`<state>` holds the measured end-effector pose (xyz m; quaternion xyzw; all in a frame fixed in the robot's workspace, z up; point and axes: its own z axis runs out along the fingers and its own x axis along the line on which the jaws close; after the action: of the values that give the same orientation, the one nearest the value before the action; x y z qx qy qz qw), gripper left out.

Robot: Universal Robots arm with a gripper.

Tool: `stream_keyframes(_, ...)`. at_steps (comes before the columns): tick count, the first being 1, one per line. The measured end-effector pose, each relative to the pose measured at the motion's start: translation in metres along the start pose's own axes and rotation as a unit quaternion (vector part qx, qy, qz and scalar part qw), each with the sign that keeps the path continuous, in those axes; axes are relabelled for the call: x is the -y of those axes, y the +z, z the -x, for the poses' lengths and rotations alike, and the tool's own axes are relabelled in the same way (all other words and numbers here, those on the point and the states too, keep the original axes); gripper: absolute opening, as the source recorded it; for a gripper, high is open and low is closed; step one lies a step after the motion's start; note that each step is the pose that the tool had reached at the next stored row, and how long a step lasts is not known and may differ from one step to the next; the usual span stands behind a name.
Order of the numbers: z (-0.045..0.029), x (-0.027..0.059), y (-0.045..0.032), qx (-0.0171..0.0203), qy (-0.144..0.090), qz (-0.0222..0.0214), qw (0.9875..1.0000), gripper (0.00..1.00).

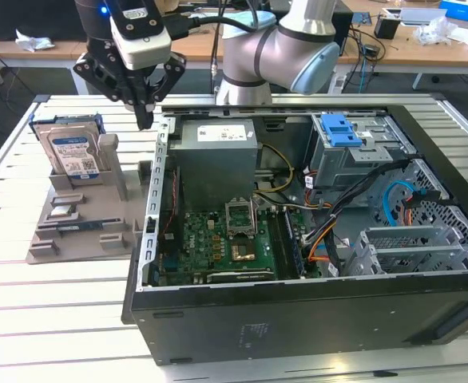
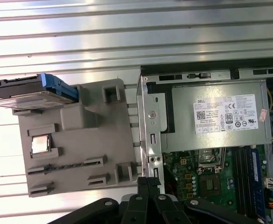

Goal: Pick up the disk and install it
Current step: 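Reach for the disk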

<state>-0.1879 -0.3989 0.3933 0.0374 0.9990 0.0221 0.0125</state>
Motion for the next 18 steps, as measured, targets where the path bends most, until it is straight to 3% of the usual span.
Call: stream_keyframes(18,-0.0188,0.0014,-0.0005,0.0000,0.000,0.0000,1.0000,0.11)
